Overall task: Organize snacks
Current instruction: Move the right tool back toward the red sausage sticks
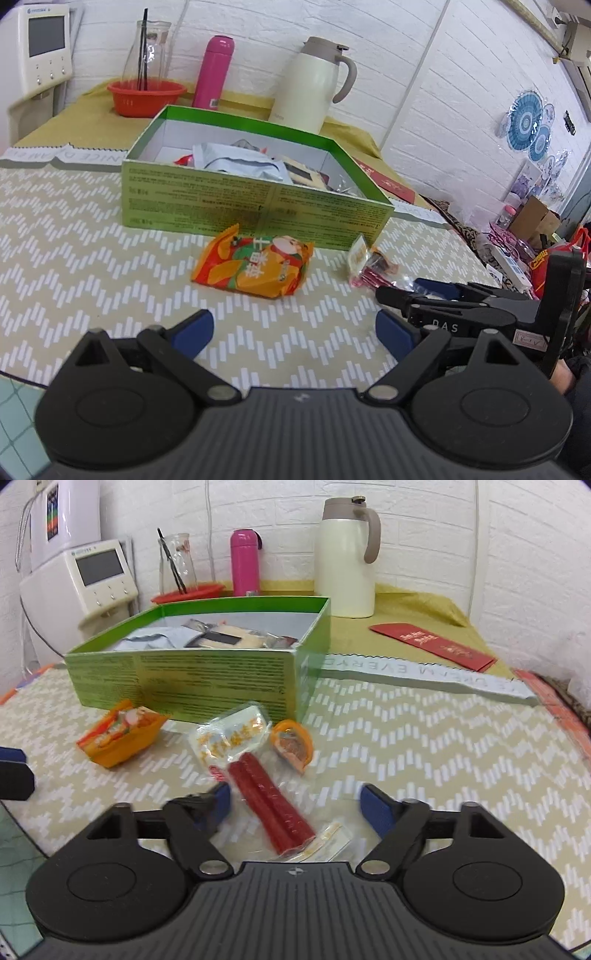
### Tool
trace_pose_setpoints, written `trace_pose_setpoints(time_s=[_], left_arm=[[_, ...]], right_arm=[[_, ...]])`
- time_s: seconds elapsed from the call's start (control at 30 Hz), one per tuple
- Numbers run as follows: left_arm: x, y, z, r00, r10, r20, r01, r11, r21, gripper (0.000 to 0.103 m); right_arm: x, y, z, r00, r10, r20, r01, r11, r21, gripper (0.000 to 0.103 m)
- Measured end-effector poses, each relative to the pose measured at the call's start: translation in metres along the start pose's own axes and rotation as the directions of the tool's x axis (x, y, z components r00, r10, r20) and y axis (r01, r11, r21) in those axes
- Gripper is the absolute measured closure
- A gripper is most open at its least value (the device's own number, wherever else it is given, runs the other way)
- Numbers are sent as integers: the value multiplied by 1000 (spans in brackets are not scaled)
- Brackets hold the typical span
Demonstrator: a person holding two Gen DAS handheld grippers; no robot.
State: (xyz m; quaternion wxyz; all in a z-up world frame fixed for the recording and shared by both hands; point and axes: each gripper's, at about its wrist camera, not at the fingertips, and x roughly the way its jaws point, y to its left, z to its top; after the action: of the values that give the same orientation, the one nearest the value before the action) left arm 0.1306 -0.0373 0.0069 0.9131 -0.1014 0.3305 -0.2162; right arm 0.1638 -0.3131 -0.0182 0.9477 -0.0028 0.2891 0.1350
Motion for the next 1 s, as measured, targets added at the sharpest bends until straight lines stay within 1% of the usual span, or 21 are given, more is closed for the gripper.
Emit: trace_pose_setpoints(time_s=[0.03,0.07,0.1,0.2,0.27,0.33,0.4,0.47,0.53,0.6,0.67,0.7,0.77,0.8,0.83,0.9,0.93,0.97,1.0], left_arm=[[0,0,0,1000,-10,-4,10,1000,3,14],[1,-1,0,1000,-23,-13,23,1000,3,14],[3,-1,-1,999,-38,-24,38,999,4,14],[6,-3,-4,996,-75,-47,76,997,3,14],[8,-5,-6,994,-93,-63,94,995,13,14],[11,-7,-8,991,-107,-80,109,994,25,14],[15,-9,-7,988,-124,-95,128,991,38,14],[22,-10,-4,984,-144,-109,150,988,49,14],[33,-12,2,978,-160,-130,168,984,53,14],[45,-15,9,971,-187,-152,196,979,48,14],[57,-19,13,959,-223,-176,233,971,43,15],[61,-22,13,957,-220,-188,233,971,45,19],[68,-25,10,953,-213,-215,230,971,57,34],[68,-25,9,953,-217,-209,235,970,61,45],[66,-25,7,954,-213,-209,231,971,67,51],[63,-22,6,949,-229,-218,247,967,59,62],[61,-20,5,947,-232,-221,251,966,58,65],[59,-20,4,947,-230,-223,249,966,62,71],[58,-20,2,947,-228,-226,248,966,66,77]], right_arm=[[-4,4,-1,999,35,-14,-36,999,-9,24],[-8,9,-3,997,65,-29,-66,997,-26,28],[-12,17,-5,994,101,-48,-104,993,-54,29],[-26,40,-16,984,156,-86,-167,974,-151,30],[-36,51,-23,973,209,-100,-225,957,-183,30],[-47,58,-32,969,227,-100,-243,949,-199,30],[-57,60,-39,978,193,-74,-205,958,-200,27],[-69,56,-45,992,121,-30,-124,977,-172,0],[-83,49,-52,997,73,9,-71,990,-121,0],[-94,45,-57,998,64,24,-63,996,-64,0],[-100,44,-62,998,55,23,-55,998,-12,0],[-100,45,-64,999,49,17,-49,999,-1,0],[-95,47,-66,999,37,-4,-37,999,5,0],[-92,48,-66,999,33,-16,-33,999,5,0],[-88,49,-68,1000,25,-17,-25,1000,3,0],[-83,50,-66,1000,-1,-10,1,1000,3,0],[-81,49,-64,1000,-12,-9,12,1000,11,4],[-79,47,-62,1000,-15,-6,15,1000,26,6],[-77,44,-61,1000,-16,-4,16,999,45,7]])
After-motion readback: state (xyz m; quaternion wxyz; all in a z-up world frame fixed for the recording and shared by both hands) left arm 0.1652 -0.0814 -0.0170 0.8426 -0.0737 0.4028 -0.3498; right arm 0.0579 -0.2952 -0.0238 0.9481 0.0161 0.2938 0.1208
